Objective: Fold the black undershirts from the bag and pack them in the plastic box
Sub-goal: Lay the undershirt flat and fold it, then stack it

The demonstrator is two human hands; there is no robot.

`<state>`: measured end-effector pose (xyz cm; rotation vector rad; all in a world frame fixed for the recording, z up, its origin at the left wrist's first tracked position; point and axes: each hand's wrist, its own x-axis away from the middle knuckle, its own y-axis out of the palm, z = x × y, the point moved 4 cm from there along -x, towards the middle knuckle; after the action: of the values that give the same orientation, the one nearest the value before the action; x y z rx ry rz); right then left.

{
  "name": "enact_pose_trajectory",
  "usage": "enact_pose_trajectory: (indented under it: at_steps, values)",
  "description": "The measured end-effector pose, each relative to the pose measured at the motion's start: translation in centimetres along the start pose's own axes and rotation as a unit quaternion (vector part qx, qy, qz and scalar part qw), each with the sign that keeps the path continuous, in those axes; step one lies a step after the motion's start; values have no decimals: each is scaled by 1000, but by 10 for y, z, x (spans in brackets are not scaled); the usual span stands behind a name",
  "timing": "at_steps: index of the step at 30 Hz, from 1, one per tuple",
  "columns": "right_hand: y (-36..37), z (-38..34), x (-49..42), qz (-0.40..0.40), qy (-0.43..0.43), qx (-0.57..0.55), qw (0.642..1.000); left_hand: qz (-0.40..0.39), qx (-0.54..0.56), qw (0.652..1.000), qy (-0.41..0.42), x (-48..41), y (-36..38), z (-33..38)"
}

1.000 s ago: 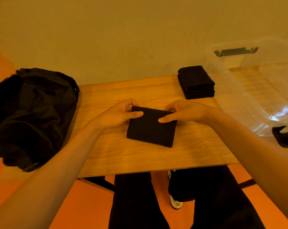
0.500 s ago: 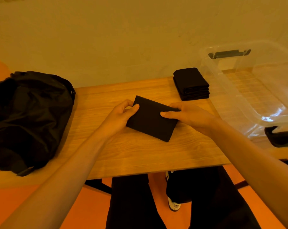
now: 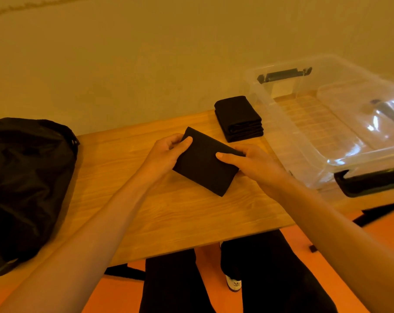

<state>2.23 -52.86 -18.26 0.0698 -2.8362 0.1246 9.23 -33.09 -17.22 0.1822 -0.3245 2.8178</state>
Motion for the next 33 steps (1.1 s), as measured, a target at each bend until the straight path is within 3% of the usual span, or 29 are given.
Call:
enact_pose_trajectory:
  at_steps: [7,14,25,33]
  values:
    - [-16,-9,-6,70,-23,-45,996,-27,41,999,24,-27,14,29]
    - [-23,-13,-14,194,-19,-238,951,-70,69,995,16,-89,26,68]
    - [-21,-33,-47,338,-29,-370,865,-134,-11,991,0,-187,54,94]
    - [-27,-25,-65,393,63,-382,834,-133,-144,980,26,-232,77,80]
